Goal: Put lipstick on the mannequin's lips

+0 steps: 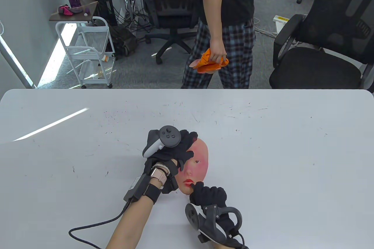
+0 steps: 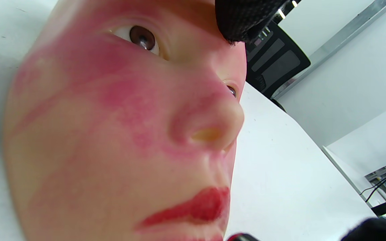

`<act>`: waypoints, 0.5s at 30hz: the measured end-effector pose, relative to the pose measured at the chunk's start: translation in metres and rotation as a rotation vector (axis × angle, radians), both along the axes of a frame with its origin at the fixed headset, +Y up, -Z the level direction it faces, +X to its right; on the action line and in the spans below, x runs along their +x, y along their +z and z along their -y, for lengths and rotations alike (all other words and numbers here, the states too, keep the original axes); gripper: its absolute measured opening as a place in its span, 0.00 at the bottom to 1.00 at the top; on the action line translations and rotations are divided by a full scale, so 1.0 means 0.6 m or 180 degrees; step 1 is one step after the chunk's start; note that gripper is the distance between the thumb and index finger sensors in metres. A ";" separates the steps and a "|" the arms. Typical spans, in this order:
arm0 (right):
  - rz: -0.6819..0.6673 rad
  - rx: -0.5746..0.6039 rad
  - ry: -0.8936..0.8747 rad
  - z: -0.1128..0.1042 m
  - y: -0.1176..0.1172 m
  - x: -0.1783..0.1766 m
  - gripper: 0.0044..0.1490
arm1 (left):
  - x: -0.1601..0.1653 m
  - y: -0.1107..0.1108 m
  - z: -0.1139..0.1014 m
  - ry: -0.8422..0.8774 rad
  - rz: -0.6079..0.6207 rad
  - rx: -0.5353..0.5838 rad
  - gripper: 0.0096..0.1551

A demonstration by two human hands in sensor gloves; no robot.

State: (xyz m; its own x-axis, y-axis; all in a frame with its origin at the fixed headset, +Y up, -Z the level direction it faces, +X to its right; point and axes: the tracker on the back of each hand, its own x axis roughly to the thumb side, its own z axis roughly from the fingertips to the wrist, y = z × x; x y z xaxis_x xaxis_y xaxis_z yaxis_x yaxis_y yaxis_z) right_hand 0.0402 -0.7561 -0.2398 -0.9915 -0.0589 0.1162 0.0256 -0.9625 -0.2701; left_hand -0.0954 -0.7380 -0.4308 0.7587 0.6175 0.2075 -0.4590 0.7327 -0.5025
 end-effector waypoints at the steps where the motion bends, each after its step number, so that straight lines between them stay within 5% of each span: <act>1: -0.0085 -0.0010 0.0001 0.000 -0.002 -0.009 0.32 | 0.000 0.000 0.000 0.0003 0.0002 -0.0003 0.44; 15: -0.0102 0.0005 0.0181 0.000 -0.005 -0.032 0.32 | 0.000 0.000 0.001 0.0011 0.0002 0.0003 0.44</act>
State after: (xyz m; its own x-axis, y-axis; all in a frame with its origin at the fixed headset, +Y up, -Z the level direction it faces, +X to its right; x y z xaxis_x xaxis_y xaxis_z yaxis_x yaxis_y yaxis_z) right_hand 0.0210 -0.7562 -0.2431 -0.9823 -0.1152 0.1478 0.0714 -0.9593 -0.2732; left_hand -0.0955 -0.7384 -0.4310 0.7565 0.6198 0.2086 -0.4611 0.7317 -0.5020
